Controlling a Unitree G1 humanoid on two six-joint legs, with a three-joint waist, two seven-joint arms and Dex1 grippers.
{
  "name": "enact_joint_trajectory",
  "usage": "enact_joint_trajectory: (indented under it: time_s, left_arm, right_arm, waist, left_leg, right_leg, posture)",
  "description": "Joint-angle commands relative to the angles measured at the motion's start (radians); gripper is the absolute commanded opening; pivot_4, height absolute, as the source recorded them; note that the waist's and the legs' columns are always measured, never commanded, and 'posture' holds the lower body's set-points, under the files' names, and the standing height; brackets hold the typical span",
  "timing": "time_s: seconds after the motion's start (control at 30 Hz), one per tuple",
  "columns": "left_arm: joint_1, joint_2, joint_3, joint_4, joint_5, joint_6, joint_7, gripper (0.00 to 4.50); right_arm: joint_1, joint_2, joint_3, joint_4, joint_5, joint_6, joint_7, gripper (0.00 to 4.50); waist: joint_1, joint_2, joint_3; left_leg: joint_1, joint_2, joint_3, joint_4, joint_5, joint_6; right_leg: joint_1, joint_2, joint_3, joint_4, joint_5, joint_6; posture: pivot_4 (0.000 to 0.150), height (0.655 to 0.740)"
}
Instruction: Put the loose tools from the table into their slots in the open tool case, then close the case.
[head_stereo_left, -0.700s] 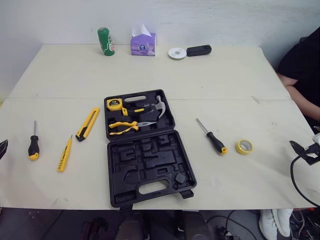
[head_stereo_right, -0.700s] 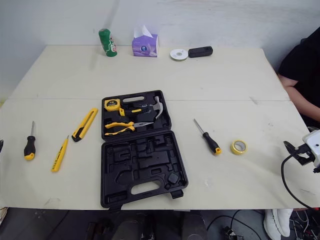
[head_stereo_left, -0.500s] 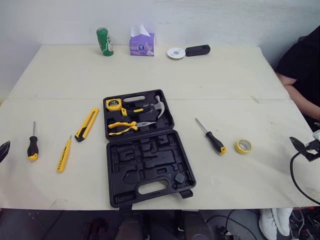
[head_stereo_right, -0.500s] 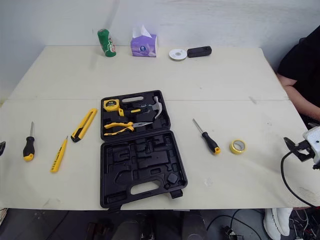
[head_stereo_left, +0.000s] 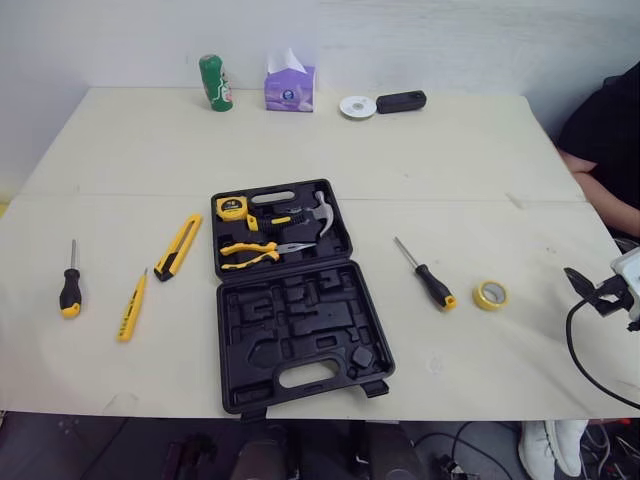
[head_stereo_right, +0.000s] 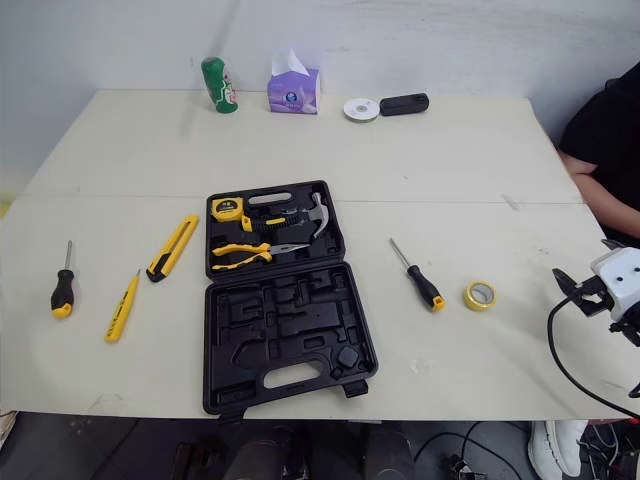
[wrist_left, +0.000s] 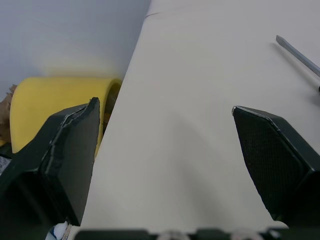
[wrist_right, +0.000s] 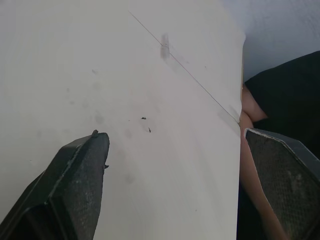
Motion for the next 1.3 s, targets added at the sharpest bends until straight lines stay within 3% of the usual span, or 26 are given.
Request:
enact_joint_trajectory:
  time_s: [0.03, 0.47, 0.67, 0.93, 1.3]
  left_arm:
    - [-0.004, 0.026, 0.019, -0.002, -0.009, -0.021, 0.001, 4.47]
    - [-0.02, -0.04, -0.008, -0.183, -0.05, 0.012, -0.141, 4.47]
    - [0.027, -0.085, -0.064, -0.47, -0.084, 0.151, -0.253, 4.47]
    - [0.128, -0.116, -0.129, -0.849, -0.101, 0.346, -0.3, 4.47]
    - [0.163, -0.126, -0.257, -1.098, -0.046, 0.452, -0.328, 4.47]
  right_arm:
    - [0.007, -0.008, -0.018, -0.033, 0.022, -0.002, -0.008, 4.5]
    - [0.003, 0.0, 0.002, -0.153, 0.044, 0.071, 0.056, 4.5]
    - [0.007, 0.031, 0.029, -0.421, 0.118, 0.224, 0.13, 4.5]
    - [-0.014, 0.062, 0.141, -0.724, 0.198, 0.507, 0.26, 4.5]
    - [-0.177, 0.143, 0.322, -0.844, 0.166, 0.723, 0.335, 4.5]
  waist:
    - [0.0, 0.0, 0.0]
    - [-0.001, 0.0, 0.0]
    - [-0.001, 0.0, 0.0]
    - [0.007, 0.0, 0.0]
    - [0.025, 0.001, 0.001]
  left_leg:
    - [0.0, 0.0, 0.0, 0.0, 0.0, 0.0]
    - [0.0, 0.0, 0.0, 0.0, 0.0, 0.0]
    - [0.0, 0.0, 0.0, 0.002, 0.0, 0.0]
    - [-0.001, 0.001, 0.0, 0.004, 0.001, 0.002]
    - [-0.002, 0.001, 0.0, 0.006, -0.001, 0.0]
  right_leg:
    - [0.0, 0.0, 0.0, 0.0, 0.0, 0.0]
    - [0.0, 0.0, 0.0, 0.001, 0.0, 0.0]
    - [0.0, 0.0, 0.0, 0.006, 0.0, 0.0]
    - [0.0, 0.001, 0.0, 0.006, 0.0, 0.0]
    - [0.0, 0.001, 0.0, 0.006, 0.0, 0.0]
  posture:
    - [0.15, 0.74]
    - [0.15, 0.74]
    - [0.15, 0.74]
    - [0.15, 0.74]
    - [0.15, 0.74]
